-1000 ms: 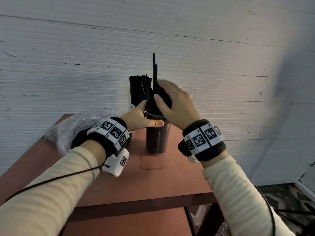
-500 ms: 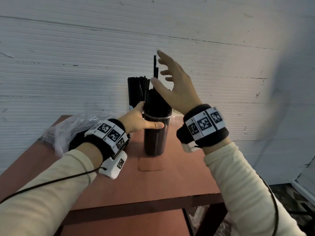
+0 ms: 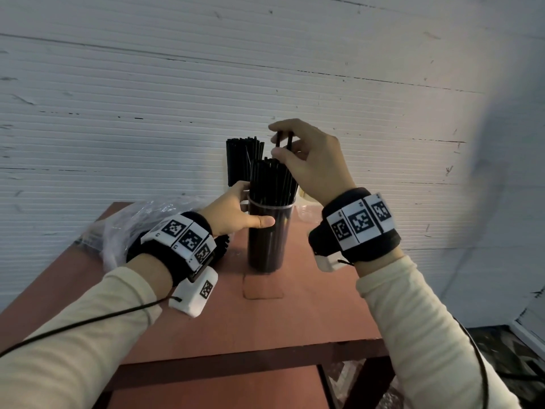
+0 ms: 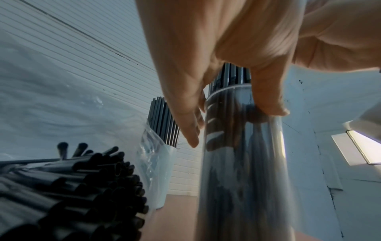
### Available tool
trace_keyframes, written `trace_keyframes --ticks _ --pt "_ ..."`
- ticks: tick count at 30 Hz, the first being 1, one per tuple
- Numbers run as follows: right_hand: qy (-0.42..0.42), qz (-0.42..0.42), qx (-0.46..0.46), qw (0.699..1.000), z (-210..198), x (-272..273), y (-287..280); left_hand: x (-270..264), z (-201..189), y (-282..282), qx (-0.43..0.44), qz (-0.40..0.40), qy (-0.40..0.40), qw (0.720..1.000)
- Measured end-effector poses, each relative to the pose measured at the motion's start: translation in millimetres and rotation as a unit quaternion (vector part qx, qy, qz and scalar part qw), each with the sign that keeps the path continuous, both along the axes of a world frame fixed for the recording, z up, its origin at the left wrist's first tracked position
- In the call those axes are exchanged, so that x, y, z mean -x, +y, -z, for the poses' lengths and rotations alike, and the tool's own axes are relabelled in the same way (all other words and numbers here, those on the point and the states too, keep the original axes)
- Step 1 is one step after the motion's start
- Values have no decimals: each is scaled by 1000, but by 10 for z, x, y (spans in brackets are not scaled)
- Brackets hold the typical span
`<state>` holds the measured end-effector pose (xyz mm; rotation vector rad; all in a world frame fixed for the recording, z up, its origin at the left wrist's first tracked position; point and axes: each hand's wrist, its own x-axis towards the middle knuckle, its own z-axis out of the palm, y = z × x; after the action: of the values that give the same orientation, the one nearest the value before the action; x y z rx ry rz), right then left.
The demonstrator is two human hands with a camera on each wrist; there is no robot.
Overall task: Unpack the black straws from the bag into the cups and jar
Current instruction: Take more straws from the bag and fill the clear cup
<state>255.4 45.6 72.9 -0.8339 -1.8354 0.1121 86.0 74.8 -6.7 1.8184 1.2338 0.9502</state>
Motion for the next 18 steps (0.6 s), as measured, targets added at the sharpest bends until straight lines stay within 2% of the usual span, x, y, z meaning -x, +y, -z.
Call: trace_keyframes --ticks 3,10,18 --pt "10 -10 -14 1000 17 27 -34 -30 46 14 -4 -8 -19 1000" --pt "-39 51 -48 997 313 86 8 -23 67 4 -1 1 -57 998" --pt "-55 116 -81 988 371 25 37 -29 76 -10 3 0 -77 997"
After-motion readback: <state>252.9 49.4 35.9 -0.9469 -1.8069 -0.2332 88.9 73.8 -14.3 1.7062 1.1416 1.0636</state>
